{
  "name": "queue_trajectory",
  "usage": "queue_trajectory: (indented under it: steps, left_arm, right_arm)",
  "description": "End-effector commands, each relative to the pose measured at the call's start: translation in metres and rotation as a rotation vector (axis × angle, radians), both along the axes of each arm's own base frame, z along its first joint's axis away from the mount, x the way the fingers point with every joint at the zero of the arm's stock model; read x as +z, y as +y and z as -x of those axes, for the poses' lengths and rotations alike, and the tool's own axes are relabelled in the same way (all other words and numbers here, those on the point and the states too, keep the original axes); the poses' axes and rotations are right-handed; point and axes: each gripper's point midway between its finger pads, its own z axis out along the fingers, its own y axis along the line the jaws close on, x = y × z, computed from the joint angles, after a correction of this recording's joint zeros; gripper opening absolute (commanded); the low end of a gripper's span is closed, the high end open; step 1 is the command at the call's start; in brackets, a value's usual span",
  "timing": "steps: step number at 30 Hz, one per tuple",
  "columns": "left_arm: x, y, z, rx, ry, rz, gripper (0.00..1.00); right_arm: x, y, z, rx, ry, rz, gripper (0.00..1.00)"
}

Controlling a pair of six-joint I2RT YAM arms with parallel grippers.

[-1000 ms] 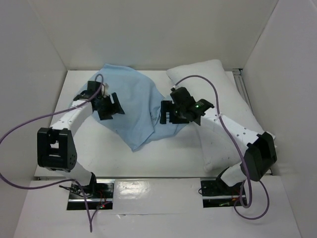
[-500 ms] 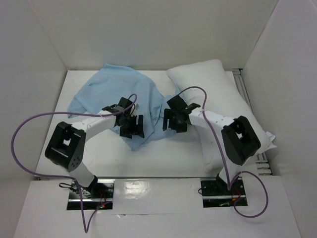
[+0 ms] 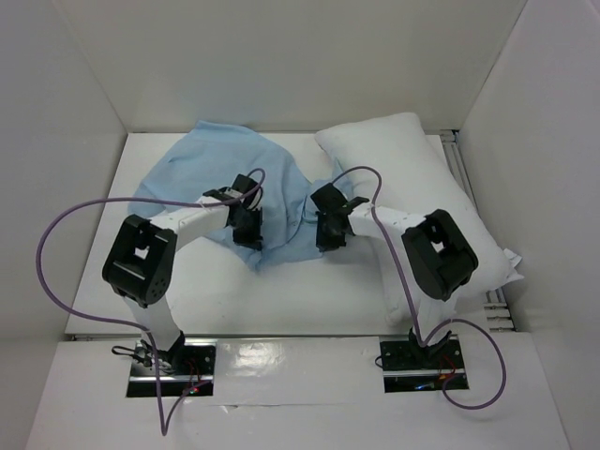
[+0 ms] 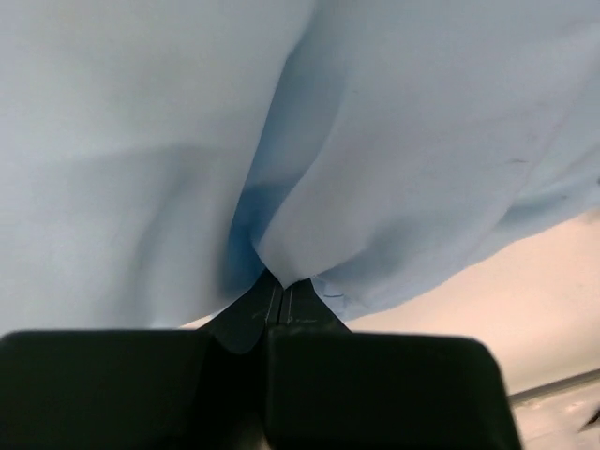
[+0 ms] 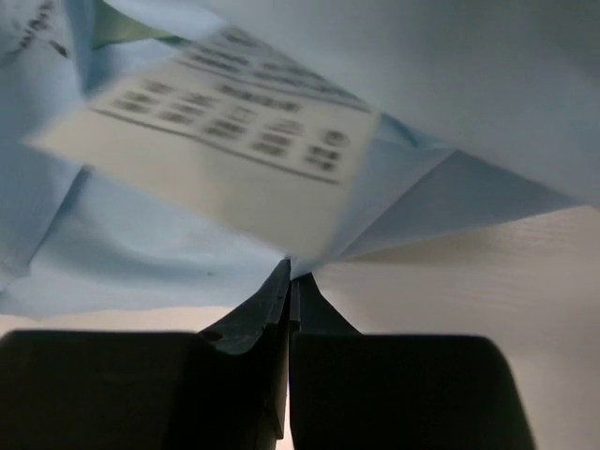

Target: Put the pillow into the pillowcase

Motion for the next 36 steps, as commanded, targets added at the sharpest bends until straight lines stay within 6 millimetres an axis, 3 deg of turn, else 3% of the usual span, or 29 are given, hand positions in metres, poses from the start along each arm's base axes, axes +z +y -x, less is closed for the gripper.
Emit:
queue_trajectory:
  steps: [1,6,9,15,18,21,24,28,29,30,31,32,34,35,36]
  left_arm:
    - [0.049,0.002,-0.030,0.000,-0.116,0.031,0.00]
    - [0.124,0.011,-0.058,-0.007,-0.205,0.135,0.00]
    - [0.148,0.017,-0.068,-0.013,-0.243,0.152,0.00]
    - [0.151,0.042,-0.075,0.039,-0.234,0.169,0.00]
    - [0.157,0.057,-0.076,0.056,-0.242,0.165,0.00]
    - [0.175,0.063,-0.076,0.068,-0.287,0.178,0.00]
    - [0.187,0.063,-0.079,0.066,-0.318,0.184,0.00]
    - [0.179,0.069,-0.075,0.086,-0.297,0.148,0.00]
    - [0.173,0.071,-0.073,0.092,-0.273,0.135,0.06]
    - [0.169,0.071,-0.071,0.093,-0.261,0.132,0.18]
    - [0.172,0.074,-0.069,0.090,-0.269,0.120,0.36]
    - [0.172,0.075,-0.063,0.090,-0.267,0.120,0.61]
    - [0.178,0.076,-0.061,0.071,-0.293,0.114,0.73]
    - [0.180,0.076,-0.058,0.070,-0.298,0.115,0.75]
    - [0.179,0.075,-0.056,0.067,-0.291,0.104,0.76]
  right_arm:
    - [0.032,0.010,-0.029,0.016,-0.123,0.000,0.00]
    - [0.103,0.022,-0.037,0.061,-0.269,-0.059,0.00]
    - [0.149,0.031,-0.033,0.080,-0.361,-0.092,0.00]
    - [0.217,0.038,0.005,0.169,-0.462,-0.161,0.00]
    - [0.240,0.051,0.034,0.239,-0.450,-0.209,0.00]
    - [0.258,0.067,0.057,0.281,-0.403,-0.283,0.00]
    - [0.253,0.076,0.073,0.290,-0.269,-0.312,0.00]
    - [0.206,0.093,0.097,0.327,-0.105,-0.246,0.00]
    - [0.188,0.087,0.106,0.322,-0.066,-0.206,0.01]
    - [0.178,0.086,0.118,0.328,-0.029,-0.184,0.19]
    - [0.169,0.080,0.117,0.316,-0.027,-0.152,0.46]
    - [0.159,0.069,0.127,0.309,-0.004,-0.106,0.65]
    - [0.163,0.052,0.120,0.249,-0.069,-0.040,0.77]
    - [0.176,0.042,0.116,0.227,-0.123,-0.039,0.81]
    - [0.192,0.019,0.097,0.144,-0.216,-0.008,0.84]
